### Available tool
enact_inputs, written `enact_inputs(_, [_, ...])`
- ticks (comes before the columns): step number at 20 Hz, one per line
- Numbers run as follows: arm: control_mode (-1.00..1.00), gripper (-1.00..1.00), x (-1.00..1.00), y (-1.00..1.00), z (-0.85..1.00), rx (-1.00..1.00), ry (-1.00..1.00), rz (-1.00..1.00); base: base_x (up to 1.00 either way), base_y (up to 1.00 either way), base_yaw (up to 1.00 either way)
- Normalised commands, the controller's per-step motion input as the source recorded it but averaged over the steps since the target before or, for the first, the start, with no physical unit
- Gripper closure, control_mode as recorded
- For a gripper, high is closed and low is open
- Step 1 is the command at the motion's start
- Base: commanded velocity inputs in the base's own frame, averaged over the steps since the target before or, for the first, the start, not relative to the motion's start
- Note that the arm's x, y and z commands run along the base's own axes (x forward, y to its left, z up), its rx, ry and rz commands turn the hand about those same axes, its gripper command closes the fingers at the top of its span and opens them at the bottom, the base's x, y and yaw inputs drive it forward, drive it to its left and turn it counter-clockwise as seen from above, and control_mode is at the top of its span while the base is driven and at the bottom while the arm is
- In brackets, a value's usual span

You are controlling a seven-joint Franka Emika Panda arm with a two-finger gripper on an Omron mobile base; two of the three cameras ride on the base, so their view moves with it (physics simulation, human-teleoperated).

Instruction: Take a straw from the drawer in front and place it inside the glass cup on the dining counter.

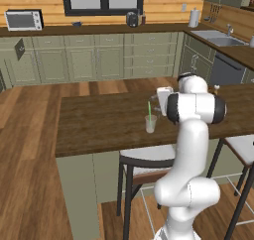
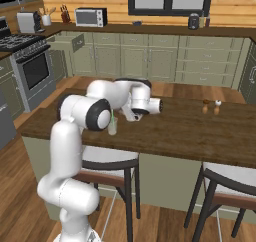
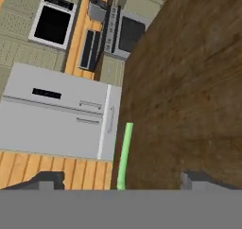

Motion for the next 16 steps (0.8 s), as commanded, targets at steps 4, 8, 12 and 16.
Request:
enact_inputs(4, [-1.00, -1.00, -0.08, -0.57, 0.46, -0.22, -0.06, -0.07, 0.00, 0.00, 0.00])
enact_inputs(8, [-1.00, -1.00, -0.69, -0.45, 0.95, -0.24, -0.24, -0.05, 0.00, 0.00, 0.00])
enact_inputs(12, [-1.00, -1.00, -0.99, -0.08, 0.99, -0.33, -0.33, -0.02, 0.00, 0.00, 0.00])
enact_inputs(16, [-1.00, -1.00, -1.00, 0.06, 0.74, -0.47, -0.31, 0.00, 0.00, 0.00, 0.00])
